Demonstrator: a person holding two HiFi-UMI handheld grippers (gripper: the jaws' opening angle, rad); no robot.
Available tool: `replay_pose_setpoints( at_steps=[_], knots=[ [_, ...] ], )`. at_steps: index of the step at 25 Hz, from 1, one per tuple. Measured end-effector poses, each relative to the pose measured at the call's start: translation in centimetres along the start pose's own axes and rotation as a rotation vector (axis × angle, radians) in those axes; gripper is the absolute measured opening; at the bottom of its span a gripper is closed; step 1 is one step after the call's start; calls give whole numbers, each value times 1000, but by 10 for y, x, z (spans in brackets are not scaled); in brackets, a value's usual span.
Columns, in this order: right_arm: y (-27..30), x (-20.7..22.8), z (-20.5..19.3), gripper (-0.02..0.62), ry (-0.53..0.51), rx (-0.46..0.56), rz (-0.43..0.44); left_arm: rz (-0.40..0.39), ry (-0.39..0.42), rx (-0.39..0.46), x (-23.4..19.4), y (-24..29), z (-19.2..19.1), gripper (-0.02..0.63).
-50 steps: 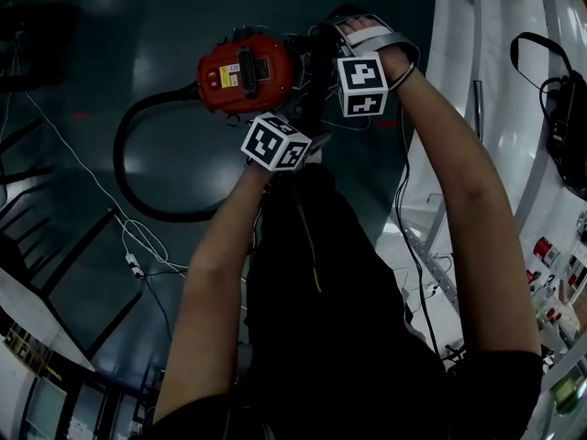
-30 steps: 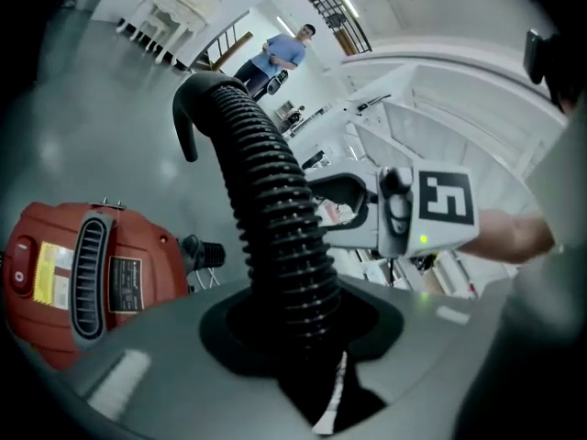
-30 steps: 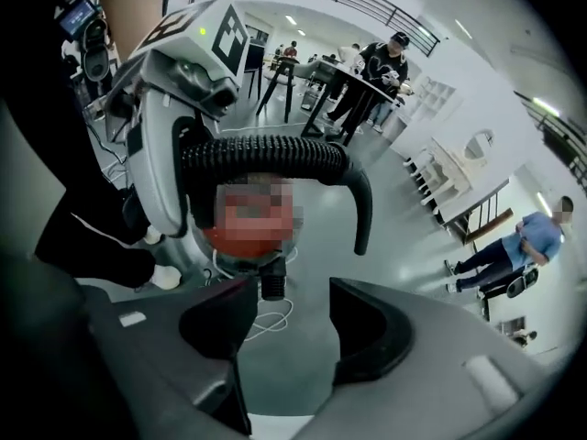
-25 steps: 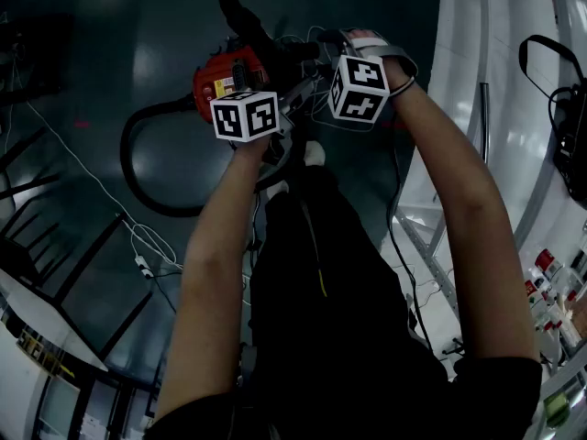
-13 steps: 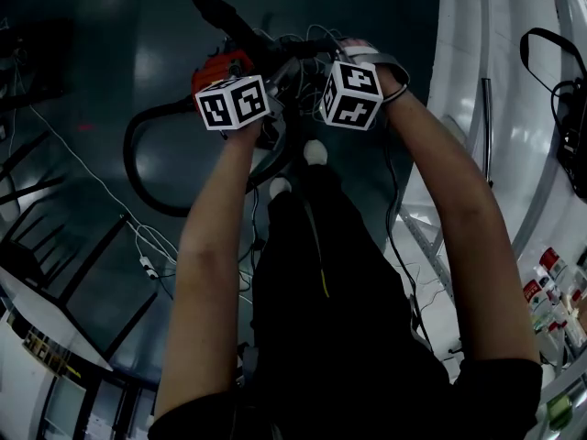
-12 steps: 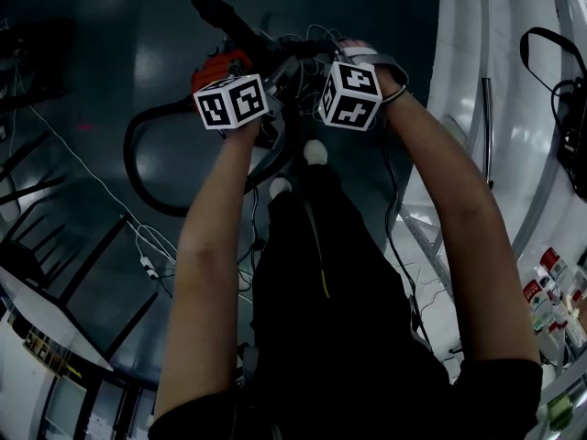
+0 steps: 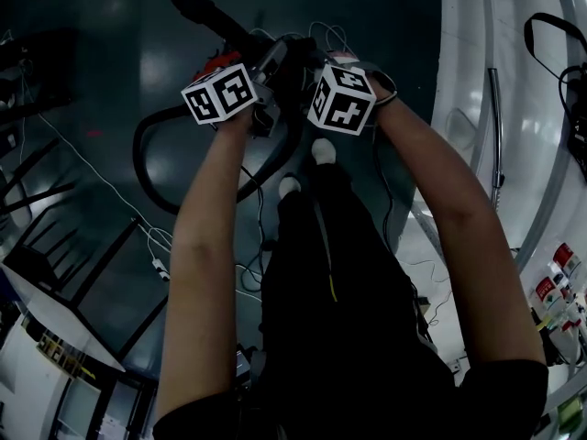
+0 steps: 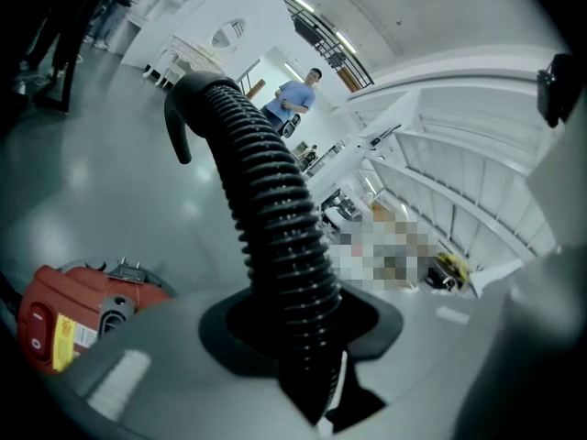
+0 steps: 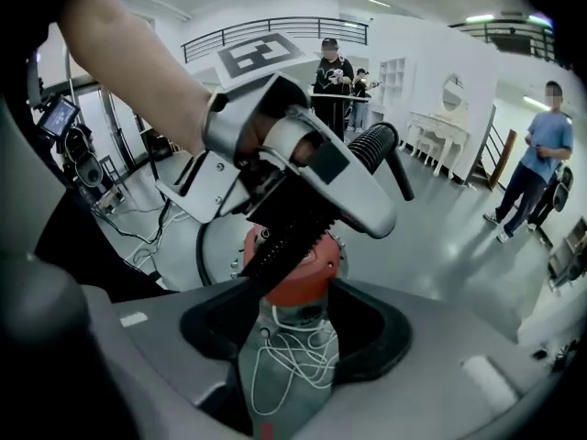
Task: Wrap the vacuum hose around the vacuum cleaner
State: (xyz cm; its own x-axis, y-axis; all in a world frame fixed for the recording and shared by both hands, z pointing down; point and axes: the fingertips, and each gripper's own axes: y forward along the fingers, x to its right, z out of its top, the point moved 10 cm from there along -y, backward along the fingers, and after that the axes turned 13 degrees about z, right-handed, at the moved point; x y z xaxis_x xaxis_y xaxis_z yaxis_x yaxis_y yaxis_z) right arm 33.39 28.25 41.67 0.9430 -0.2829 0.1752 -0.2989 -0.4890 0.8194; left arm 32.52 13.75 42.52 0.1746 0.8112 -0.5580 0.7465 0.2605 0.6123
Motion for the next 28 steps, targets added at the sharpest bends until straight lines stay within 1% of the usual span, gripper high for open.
replay_pose_setpoints(
  at_steps=[4,10,14,19,22,28],
  knots=[
    [9,-9,6,247,24,36,29,2,-20,22,-4,-2,9,133],
    [23,-12,13,276,77,64,41,14,-57,58,0,-9,18,133],
    [27,-8,16,275,124,94,45,-10,-97,77,1,-15,21,133],
    [34,-7,22,270,119,98,55,-32,-113,94,-4,-24,24,133],
    [37,-7,25,250,113,105,73,-44,-126,110,-7,-29,24,135],
    [39,-7,25,235,122,118,98,-46,-202,145,-15,-33,22,135]
  ],
)
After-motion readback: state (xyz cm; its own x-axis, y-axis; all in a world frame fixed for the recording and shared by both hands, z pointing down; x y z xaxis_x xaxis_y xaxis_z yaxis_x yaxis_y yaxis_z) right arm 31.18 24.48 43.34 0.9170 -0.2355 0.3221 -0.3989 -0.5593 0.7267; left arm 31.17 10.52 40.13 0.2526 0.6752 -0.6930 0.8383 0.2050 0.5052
